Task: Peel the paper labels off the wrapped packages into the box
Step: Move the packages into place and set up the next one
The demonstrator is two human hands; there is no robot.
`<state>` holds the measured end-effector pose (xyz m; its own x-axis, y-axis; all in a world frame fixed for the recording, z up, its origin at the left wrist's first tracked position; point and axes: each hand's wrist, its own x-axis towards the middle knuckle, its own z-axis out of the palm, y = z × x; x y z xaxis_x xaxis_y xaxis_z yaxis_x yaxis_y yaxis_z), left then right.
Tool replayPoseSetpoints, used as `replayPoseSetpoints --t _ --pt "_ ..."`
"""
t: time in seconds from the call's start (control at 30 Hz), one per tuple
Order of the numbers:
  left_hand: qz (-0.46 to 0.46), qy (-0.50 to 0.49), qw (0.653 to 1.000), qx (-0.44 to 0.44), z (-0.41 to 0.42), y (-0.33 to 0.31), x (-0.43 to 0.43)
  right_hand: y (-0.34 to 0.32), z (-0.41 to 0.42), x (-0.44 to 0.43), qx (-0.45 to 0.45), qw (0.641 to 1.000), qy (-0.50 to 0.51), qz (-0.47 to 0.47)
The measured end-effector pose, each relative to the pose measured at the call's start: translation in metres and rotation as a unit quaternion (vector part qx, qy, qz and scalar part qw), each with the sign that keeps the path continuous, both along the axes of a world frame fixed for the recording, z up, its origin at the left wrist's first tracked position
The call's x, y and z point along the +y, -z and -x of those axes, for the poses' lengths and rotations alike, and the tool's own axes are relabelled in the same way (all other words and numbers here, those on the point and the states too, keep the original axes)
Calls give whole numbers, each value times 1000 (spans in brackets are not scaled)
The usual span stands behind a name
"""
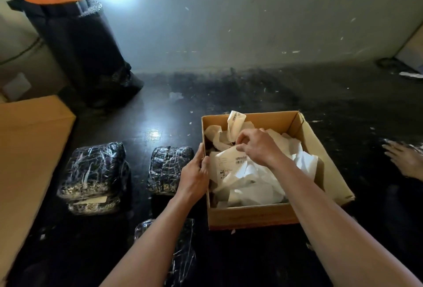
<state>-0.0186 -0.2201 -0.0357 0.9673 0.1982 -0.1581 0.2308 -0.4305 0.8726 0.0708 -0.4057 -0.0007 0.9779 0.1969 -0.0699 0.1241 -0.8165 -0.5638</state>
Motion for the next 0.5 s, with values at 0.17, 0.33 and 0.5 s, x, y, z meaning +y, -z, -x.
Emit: replayPoseSetpoints --t 0.17,0.33,0.5 --pt "17 -11 1000 -9 2 2 1 10 -4 3 -1 1000 -2 9" --pt "20 -15 1000 -12 1 7 1 12 -6 3 -16 999 -34 24" --pt "12 -13 1000 -15 -1 10 2 11 -7 1 -25 998 -50 12"
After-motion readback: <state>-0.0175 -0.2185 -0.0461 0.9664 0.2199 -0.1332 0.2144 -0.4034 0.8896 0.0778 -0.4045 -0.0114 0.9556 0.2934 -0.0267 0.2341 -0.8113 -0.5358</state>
